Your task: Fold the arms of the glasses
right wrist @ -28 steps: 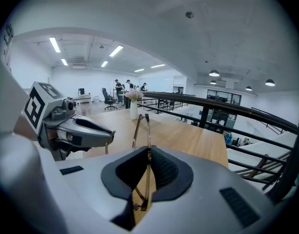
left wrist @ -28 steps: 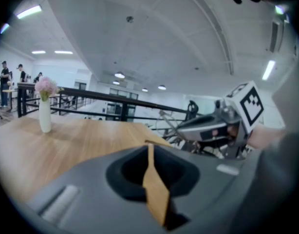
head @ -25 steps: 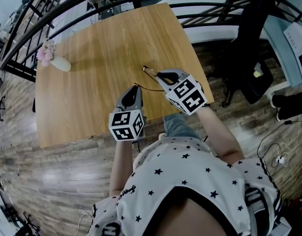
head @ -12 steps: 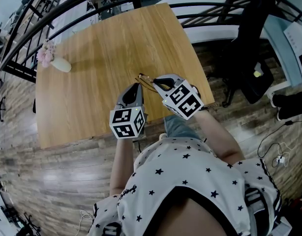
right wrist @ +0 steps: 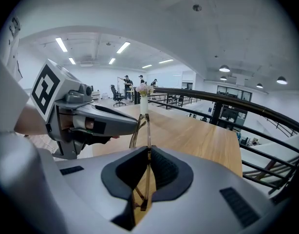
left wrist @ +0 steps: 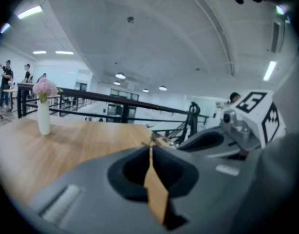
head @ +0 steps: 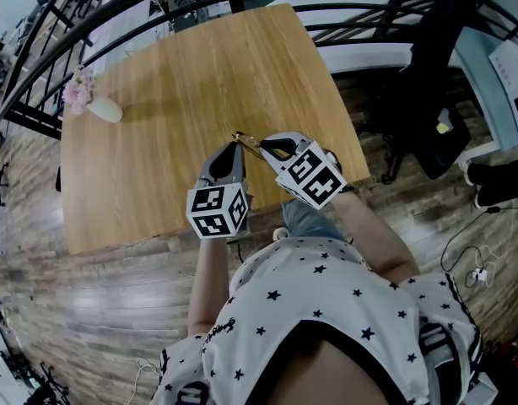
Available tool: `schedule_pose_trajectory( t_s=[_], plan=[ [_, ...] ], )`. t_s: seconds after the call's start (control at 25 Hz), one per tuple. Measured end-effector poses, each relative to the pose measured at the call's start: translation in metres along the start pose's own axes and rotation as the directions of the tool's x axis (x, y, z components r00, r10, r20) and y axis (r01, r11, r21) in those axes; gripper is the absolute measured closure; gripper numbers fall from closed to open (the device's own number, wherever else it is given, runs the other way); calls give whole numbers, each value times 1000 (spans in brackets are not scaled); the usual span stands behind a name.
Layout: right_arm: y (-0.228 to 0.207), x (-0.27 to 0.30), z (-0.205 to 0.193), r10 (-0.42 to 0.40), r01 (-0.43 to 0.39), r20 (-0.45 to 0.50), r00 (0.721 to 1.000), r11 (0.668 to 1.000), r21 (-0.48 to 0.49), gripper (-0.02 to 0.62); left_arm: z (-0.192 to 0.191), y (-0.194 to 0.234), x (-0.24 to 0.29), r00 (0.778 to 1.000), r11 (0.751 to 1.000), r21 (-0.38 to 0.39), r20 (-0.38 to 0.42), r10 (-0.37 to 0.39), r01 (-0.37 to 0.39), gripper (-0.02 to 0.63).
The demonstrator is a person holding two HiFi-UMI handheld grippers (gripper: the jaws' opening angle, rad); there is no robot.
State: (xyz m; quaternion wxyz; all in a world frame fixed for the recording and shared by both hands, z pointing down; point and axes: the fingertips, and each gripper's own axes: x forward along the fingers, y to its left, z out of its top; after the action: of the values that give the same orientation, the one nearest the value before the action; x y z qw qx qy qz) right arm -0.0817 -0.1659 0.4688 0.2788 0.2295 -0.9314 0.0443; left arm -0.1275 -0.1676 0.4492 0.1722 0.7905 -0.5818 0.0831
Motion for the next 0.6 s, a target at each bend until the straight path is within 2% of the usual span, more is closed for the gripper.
schedule_pose_trajectory(
  t_s=[0.6],
  plan=[
    [-32,25,-11,-18,18,-53,998,1000,12,574,-7,14,20,1000,999,-38,-29,3,-4,594]
  ],
)
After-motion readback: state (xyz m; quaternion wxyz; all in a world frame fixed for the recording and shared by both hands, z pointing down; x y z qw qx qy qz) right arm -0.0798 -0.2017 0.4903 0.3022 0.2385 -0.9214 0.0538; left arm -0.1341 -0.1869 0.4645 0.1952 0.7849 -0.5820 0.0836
